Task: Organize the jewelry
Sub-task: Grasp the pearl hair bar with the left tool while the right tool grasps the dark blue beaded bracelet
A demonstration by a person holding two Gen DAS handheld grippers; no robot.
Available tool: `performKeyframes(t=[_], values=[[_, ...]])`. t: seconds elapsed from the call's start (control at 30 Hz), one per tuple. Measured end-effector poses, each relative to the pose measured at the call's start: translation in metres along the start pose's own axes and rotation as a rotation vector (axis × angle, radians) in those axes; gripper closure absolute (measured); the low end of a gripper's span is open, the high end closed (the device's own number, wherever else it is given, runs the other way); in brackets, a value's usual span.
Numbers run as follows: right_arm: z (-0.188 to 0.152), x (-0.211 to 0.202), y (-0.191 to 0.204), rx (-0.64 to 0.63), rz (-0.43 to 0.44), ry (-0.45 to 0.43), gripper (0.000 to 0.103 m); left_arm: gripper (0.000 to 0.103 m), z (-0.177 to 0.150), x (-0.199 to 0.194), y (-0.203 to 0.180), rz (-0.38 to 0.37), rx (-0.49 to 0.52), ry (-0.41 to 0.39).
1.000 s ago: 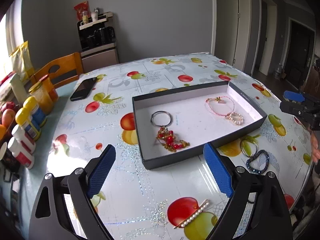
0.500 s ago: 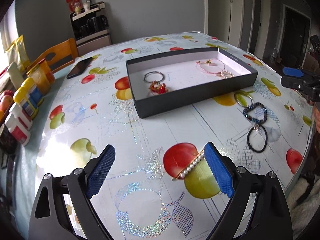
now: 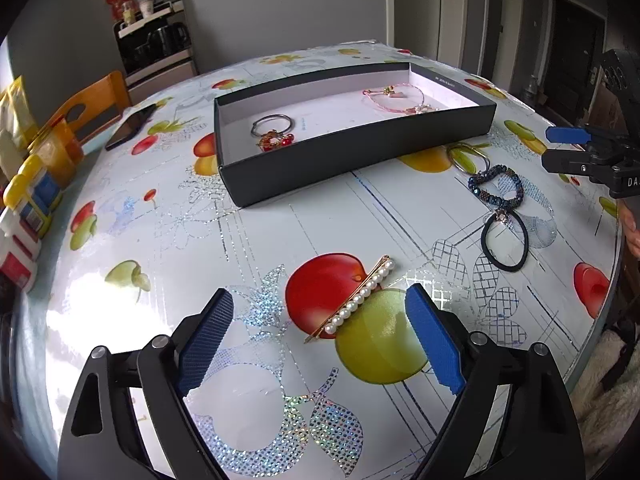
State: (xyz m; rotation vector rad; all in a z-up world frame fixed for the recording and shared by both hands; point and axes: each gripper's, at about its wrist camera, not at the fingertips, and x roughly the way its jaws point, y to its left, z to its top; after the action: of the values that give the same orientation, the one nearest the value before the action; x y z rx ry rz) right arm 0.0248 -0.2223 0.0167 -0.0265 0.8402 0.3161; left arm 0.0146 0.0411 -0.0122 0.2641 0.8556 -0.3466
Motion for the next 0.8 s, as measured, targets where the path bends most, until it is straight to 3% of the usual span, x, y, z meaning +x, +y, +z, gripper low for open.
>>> performKeyframes(t=[0.17,0.27,0.33,0.5,0.73,0.8], values=[[-0.001,0.004,0.006,-0.020,0.011,0.014,0.006,0.016,0.000,0.002,-0.002,-0.002,0.006,-0.006],[-0.002,0.007,0.008,-0.028,0.011,0.022,0.009,0.026,0.001,0.003,-0.002,-0.012,0.003,-0.003],[-0.002,0.010,0.009,-0.027,0.009,0.033,0.015,0.039,0.001,0.005,-0.004,-0.022,0.014,0.007],[-0.003,0.019,0.015,-0.045,0.013,0.064,0.037,0.055,-0.001,0.004,-0.009,-0.048,0.035,0.001],[-0.003,0.030,0.022,-0.055,0.024,0.096,0.055,0.087,-0.003,0.001,-0.017,-0.075,0.071,-0.004],[-0.002,0.033,0.023,-0.055,0.027,0.103,0.059,0.090,-0.003,0.001,-0.017,-0.066,0.074,-0.004]])
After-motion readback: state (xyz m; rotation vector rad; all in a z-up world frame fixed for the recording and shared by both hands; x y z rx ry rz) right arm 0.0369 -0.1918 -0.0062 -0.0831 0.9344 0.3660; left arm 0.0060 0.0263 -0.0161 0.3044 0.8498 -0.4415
